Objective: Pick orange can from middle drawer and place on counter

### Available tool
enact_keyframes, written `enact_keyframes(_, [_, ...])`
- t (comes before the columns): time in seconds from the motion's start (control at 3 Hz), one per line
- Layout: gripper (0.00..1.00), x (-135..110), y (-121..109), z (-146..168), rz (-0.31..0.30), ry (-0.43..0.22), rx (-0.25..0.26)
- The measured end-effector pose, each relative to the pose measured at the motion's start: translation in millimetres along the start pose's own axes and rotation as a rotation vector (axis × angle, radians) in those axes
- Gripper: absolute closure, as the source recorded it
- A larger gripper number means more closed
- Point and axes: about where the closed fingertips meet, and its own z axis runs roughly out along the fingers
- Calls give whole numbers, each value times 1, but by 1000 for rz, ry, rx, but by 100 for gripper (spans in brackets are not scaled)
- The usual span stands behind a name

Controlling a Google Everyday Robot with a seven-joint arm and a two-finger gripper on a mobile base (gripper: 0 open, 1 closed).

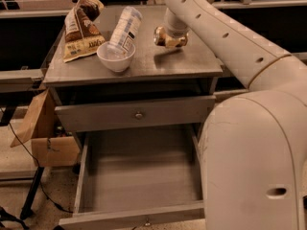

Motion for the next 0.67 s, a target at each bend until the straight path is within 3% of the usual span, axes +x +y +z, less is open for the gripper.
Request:
enact_keyframes(0.33, [0, 15, -10, -23, 1, 29, 46])
enact_keyframes(0.67, [0, 15, -10, -24, 0, 30, 47])
